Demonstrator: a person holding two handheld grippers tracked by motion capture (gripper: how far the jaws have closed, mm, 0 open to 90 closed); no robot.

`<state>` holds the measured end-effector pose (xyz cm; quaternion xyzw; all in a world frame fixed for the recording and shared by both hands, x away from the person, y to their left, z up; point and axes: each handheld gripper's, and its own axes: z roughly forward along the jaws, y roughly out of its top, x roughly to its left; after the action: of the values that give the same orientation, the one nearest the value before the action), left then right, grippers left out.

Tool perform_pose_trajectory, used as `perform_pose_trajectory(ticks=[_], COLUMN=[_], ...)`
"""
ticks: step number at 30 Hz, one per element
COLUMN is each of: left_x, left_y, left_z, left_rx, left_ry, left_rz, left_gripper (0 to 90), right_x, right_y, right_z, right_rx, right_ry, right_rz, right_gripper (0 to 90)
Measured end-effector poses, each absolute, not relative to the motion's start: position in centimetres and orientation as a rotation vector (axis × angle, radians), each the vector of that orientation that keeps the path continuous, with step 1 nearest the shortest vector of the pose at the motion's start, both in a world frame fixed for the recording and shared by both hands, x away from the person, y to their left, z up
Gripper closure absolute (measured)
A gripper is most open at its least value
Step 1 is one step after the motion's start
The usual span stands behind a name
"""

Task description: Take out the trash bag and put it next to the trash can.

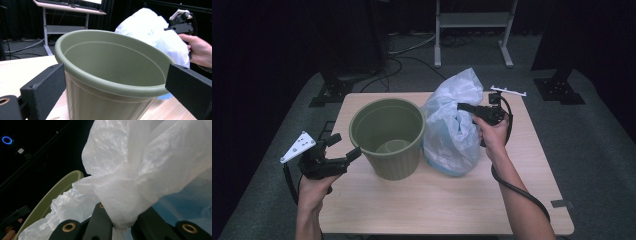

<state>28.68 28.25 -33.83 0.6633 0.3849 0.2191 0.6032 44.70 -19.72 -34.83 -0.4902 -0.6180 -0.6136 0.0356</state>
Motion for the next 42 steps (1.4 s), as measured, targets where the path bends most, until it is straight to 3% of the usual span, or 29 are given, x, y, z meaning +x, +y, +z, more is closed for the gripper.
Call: perform_pose_trajectory(ticks=[23, 42], left_x=[28.6, 28.7], left_y=[28.4, 28.3], left_z=[-33.8, -33.9], left_rx=[1.526, 1.531], left_ry=[0.898, 0.896], left_rz=[0.509, 0.496], left_gripper=[1.9, 1.9], right_x=[46.1, 46.9], right_y=[-15.3, -13.2], right_z=[-40.5, -43.3], right_rx=[-1.526, -1.528], right_ry=[-1.957, -1.983], right_rz=[-1.717, -1.626], right_gripper=[88.9, 88.9])
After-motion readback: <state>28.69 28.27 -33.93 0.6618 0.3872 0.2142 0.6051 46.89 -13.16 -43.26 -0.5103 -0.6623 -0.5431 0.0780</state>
